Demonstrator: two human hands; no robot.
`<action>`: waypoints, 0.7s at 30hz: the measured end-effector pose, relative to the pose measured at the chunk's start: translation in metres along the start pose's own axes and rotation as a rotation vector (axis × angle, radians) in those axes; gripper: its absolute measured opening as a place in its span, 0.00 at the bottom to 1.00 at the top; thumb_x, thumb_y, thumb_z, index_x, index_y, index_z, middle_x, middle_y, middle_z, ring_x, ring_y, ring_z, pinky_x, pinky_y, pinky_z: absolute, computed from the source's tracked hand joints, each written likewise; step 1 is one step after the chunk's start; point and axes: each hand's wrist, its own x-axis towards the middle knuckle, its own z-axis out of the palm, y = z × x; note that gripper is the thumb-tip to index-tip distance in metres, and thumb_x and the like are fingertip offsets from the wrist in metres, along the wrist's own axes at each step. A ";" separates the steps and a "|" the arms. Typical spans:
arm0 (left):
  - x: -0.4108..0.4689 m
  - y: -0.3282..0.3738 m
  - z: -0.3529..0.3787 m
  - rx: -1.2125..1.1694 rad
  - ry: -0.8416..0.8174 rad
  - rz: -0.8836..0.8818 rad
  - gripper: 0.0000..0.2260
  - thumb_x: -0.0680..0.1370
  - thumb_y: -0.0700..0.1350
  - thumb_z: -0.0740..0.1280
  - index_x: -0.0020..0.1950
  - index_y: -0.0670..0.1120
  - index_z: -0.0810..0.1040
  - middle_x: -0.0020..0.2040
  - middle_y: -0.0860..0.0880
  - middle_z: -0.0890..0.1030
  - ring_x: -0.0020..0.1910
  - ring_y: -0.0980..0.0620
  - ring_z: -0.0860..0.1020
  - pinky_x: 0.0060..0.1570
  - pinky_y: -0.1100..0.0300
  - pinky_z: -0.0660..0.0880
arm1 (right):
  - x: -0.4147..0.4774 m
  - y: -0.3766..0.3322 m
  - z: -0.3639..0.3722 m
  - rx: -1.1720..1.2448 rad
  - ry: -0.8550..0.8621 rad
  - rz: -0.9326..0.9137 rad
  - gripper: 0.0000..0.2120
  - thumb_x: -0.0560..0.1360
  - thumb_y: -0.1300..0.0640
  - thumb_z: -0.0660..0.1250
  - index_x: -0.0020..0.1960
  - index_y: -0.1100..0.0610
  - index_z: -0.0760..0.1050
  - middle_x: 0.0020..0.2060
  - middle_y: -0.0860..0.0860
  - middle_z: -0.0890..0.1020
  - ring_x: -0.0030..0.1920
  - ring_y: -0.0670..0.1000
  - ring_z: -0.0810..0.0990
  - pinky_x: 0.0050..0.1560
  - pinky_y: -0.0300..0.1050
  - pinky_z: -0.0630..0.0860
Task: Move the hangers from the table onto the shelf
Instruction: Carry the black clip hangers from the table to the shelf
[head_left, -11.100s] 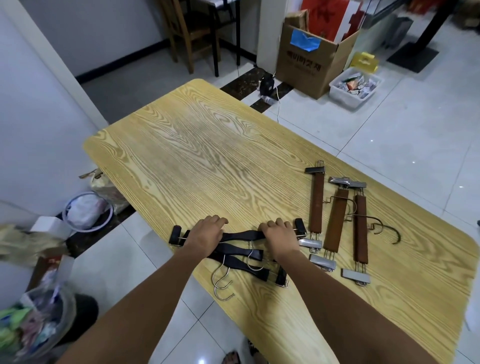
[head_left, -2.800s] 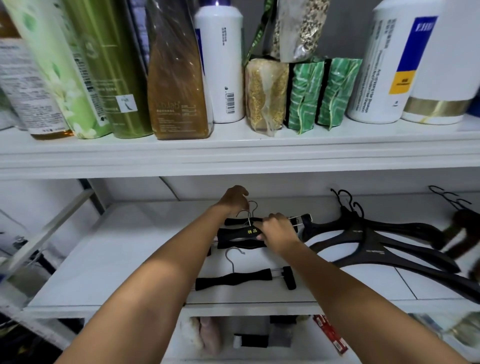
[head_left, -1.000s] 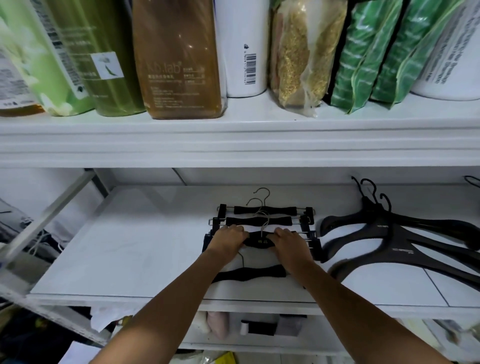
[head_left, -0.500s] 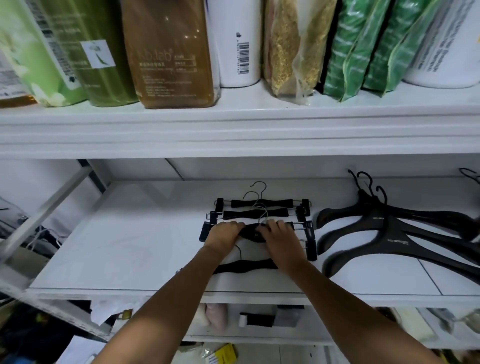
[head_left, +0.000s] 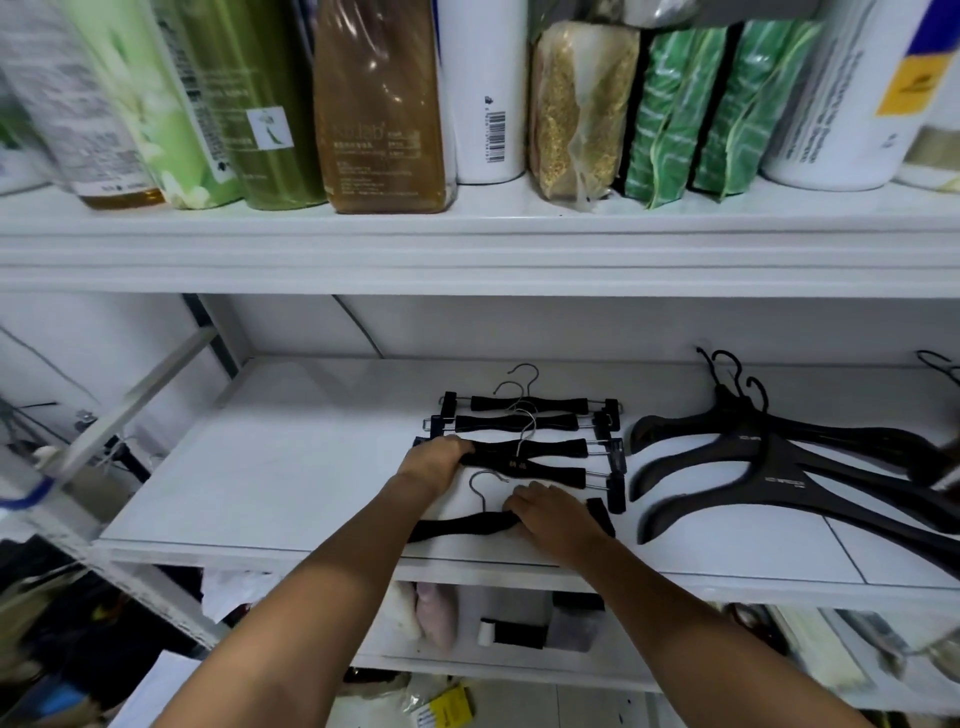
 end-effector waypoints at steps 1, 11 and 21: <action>0.000 0.000 -0.002 0.026 -0.026 -0.020 0.23 0.79 0.35 0.56 0.71 0.56 0.68 0.66 0.45 0.74 0.63 0.43 0.75 0.61 0.53 0.71 | -0.004 -0.001 -0.001 0.016 0.026 -0.006 0.17 0.80 0.58 0.58 0.67 0.61 0.69 0.63 0.57 0.73 0.63 0.57 0.72 0.60 0.51 0.70; 0.001 0.007 -0.017 -0.061 -0.244 -0.115 0.16 0.80 0.41 0.57 0.66 0.49 0.74 0.63 0.43 0.77 0.60 0.43 0.76 0.61 0.55 0.71 | -0.037 0.007 -0.017 -0.147 0.304 -0.124 0.18 0.56 0.62 0.74 0.45 0.52 0.79 0.39 0.48 0.78 0.36 0.48 0.77 0.38 0.41 0.75; -0.010 0.011 -0.068 -0.211 0.200 -0.092 0.14 0.82 0.42 0.55 0.65 0.45 0.73 0.62 0.40 0.77 0.59 0.41 0.76 0.58 0.55 0.72 | -0.029 0.047 -0.053 -0.102 0.454 0.096 0.11 0.66 0.61 0.76 0.47 0.58 0.80 0.41 0.54 0.81 0.40 0.54 0.81 0.40 0.46 0.77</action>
